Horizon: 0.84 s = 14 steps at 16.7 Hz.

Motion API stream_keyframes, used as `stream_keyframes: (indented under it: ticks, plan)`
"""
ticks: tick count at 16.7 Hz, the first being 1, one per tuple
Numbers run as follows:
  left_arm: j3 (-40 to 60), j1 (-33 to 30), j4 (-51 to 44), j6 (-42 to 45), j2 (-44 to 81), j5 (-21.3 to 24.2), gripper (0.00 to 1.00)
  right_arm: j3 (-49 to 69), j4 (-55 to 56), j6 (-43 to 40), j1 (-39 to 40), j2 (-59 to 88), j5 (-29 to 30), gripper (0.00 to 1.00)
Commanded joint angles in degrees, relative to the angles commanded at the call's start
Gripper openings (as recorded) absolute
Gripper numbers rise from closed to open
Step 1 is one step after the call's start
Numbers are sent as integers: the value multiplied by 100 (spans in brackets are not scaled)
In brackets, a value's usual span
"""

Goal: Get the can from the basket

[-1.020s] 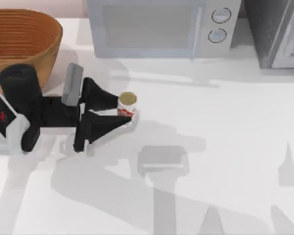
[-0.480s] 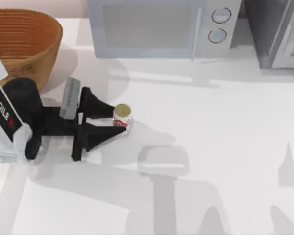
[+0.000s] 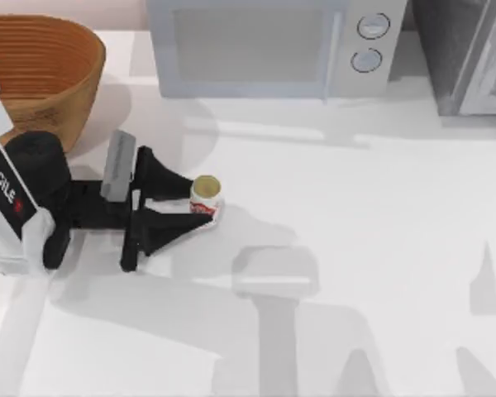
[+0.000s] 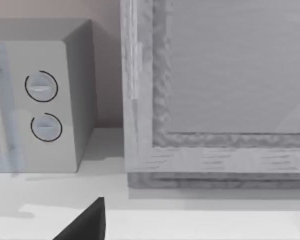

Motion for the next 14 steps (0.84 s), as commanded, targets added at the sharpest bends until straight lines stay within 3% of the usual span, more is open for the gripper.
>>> stream_keyframes:
  ticks: [8, 14]
  plan:
    - [0, 0, 0, 0, 0, 0, 98, 0, 0, 0, 0, 0, 0, 100]
    - [0, 0, 0, 0, 0, 0, 100, 0, 0, 0, 0, 0, 0, 100]
